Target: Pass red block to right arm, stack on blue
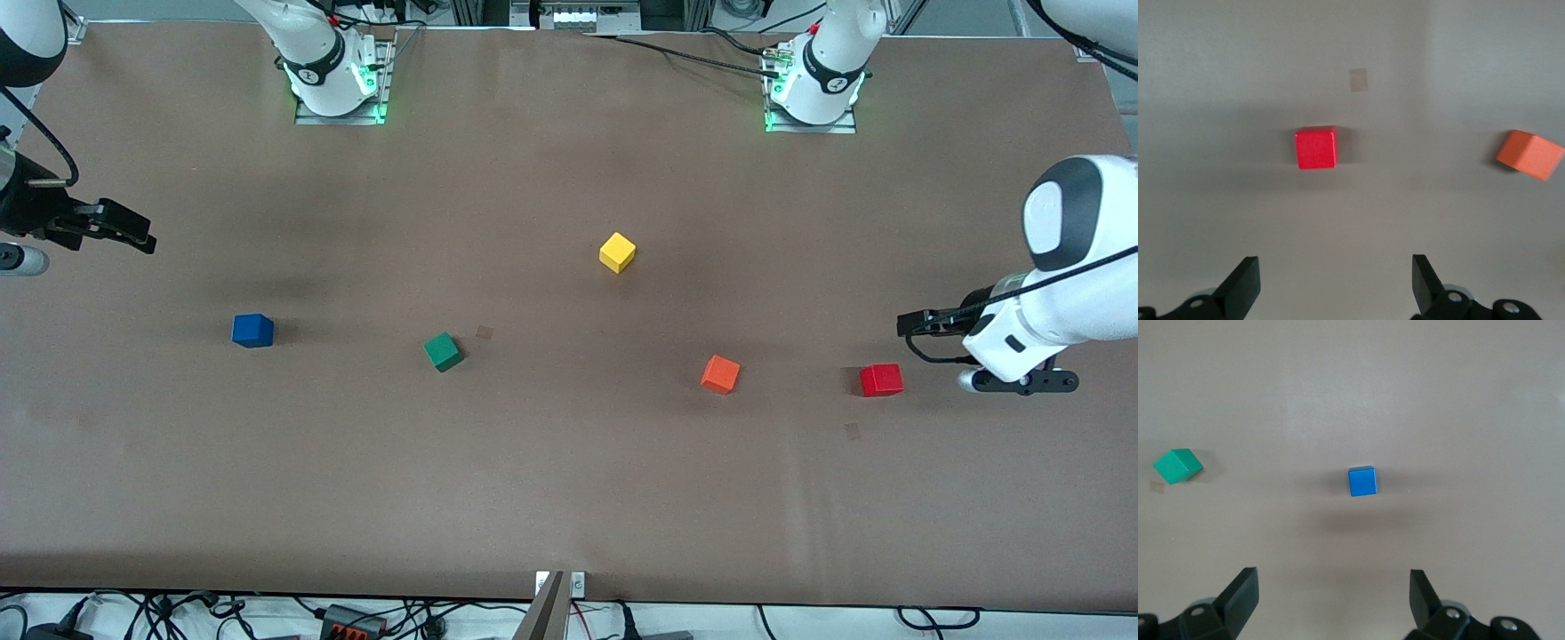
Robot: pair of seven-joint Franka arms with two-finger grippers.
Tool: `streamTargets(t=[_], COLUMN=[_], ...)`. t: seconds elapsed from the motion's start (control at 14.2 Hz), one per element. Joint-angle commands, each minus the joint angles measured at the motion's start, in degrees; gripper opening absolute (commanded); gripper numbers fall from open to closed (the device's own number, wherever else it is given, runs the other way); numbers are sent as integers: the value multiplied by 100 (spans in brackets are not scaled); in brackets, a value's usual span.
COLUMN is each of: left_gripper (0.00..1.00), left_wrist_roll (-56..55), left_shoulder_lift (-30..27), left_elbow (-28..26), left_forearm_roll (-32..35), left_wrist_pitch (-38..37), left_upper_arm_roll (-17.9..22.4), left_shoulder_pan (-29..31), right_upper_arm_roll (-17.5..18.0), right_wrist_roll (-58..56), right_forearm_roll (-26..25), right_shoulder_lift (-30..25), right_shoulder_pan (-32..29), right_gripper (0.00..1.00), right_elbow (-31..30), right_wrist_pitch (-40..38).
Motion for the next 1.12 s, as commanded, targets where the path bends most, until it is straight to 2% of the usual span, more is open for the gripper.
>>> streamTargets(t=[0.0, 0.21, 0.42, 0.77, 1.05], left_gripper=[100, 100, 100, 100, 100], left_wrist_roll=[215, 557, 1060, 981, 579], left_shoulder_lift=[-155, -59, 336, 698, 864], left_elbow=[-770, -1473, -1870, -1976, -1906], left_forearm_roll=[192, 201, 201, 183, 122], left_wrist_pitch=[1027, 2240, 3436, 4080, 4089], left_upper_arm_roll=[10, 10, 1, -61, -61], left_shoulder_pan=[20, 177, 477, 477, 416], right_upper_arm_roll=[44, 62, 62, 71, 71], right_wrist_roll=[-38, -55, -12, 226, 191], right_forearm_roll=[-81, 137, 1173, 1368, 2114], right_shoulder_lift=[-55, 86, 367, 491, 639], right_shoulder_pan=[-36, 17, 262, 1088, 1327], right_gripper=[100, 100, 100, 100, 100], right_elbow=[-68, -51, -33, -42, -95], right_wrist_pitch=[16, 68, 130, 262, 235])
